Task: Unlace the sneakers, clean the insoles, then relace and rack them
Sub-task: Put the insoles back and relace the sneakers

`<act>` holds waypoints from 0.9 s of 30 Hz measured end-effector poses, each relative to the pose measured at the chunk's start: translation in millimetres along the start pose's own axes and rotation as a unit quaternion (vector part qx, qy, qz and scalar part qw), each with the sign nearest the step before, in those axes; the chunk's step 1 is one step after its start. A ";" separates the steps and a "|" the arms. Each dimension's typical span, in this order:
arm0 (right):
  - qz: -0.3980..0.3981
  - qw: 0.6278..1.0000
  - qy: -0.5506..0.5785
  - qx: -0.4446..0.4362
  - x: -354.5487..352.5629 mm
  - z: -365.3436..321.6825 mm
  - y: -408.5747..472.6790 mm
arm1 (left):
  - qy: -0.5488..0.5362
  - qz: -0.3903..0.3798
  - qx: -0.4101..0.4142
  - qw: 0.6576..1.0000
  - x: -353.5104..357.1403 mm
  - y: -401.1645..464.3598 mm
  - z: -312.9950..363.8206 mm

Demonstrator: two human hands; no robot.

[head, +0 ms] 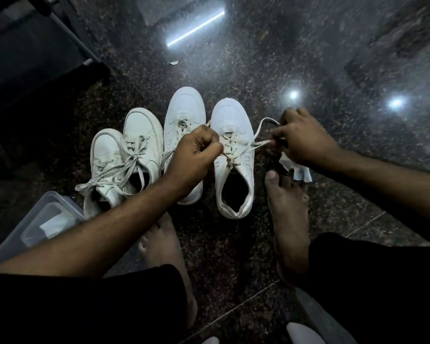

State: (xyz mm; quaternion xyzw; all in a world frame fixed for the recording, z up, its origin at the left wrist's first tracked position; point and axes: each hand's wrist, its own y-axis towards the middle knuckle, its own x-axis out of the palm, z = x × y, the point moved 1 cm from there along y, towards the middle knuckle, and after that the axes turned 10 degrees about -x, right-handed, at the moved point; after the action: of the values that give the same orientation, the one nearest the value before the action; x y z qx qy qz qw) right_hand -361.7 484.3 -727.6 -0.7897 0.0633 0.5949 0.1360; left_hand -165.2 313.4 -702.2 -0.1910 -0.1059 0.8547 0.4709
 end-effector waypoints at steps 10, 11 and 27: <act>0.030 0.861 0.456 0.225 -16.5 -23.0 13.9 | -0.065 -0.032 -0.049 0.996 -2.1 -5.3 1.2; 0.052 0.791 0.561 0.239 -18.8 -24.7 15.7 | -0.062 -0.041 -0.051 0.996 -2.3 -6.2 0.6; -0.057 0.872 0.401 0.274 -13.4 -16.0 19.5 | 0.329 -0.102 -0.078 0.936 -10.8 -6.7 -6.2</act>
State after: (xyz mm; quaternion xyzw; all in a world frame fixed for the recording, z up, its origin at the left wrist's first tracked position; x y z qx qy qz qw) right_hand -355.8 460.2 -713.5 -0.8936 0.2274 0.1775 0.3438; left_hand -152.2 307.9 -702.9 -0.4858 -0.0306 0.6805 0.5477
